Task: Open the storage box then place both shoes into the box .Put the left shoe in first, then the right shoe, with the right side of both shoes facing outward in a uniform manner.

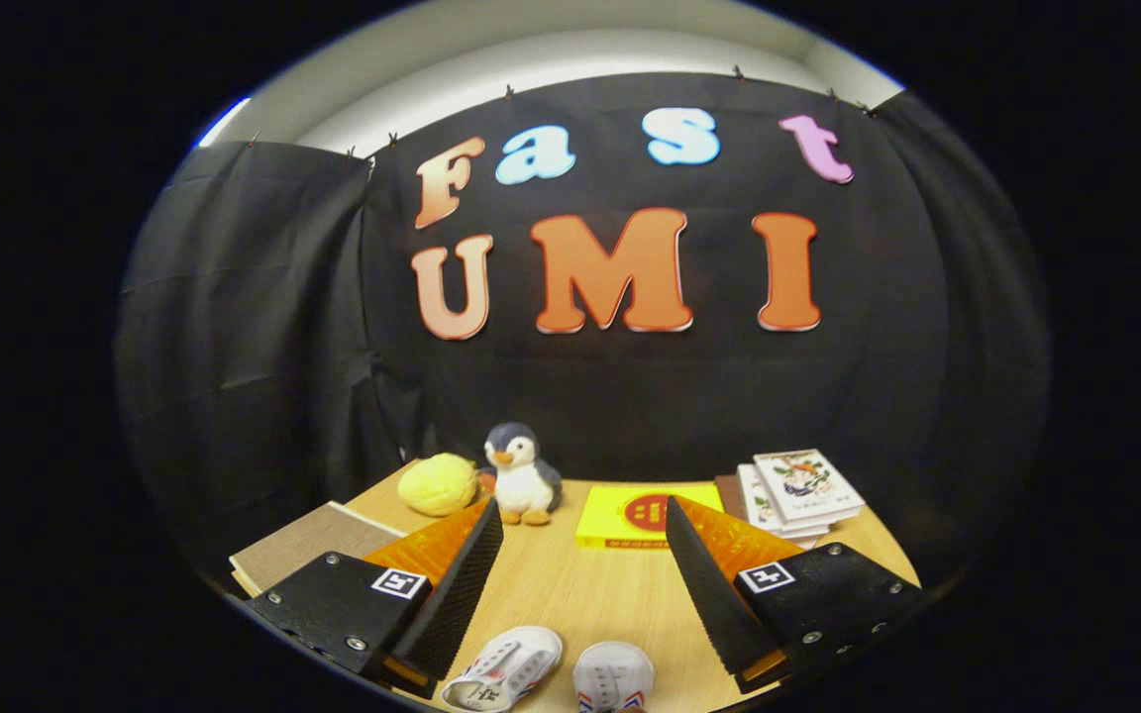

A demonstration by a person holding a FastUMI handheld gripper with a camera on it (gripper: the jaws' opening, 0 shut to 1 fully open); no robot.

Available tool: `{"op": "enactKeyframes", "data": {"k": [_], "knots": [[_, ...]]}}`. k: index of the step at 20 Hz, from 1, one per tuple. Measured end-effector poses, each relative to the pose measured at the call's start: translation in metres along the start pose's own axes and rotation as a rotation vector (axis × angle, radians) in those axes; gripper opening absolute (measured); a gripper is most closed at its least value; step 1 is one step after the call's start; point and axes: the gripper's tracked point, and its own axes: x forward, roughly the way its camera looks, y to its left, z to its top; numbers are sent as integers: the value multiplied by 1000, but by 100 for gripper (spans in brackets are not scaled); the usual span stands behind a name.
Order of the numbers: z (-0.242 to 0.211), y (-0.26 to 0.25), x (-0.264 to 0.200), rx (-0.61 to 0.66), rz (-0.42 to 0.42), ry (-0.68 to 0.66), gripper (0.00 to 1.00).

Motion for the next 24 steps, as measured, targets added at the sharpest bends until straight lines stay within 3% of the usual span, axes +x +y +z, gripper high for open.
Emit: {"op": "enactKeyframes", "data": {"k": [5,17,24], "knots": [[-60,70,7,163,205,217,97],[-147,179,12,424,524,598,97],[-176,207,27,584,582,732,97]]}}
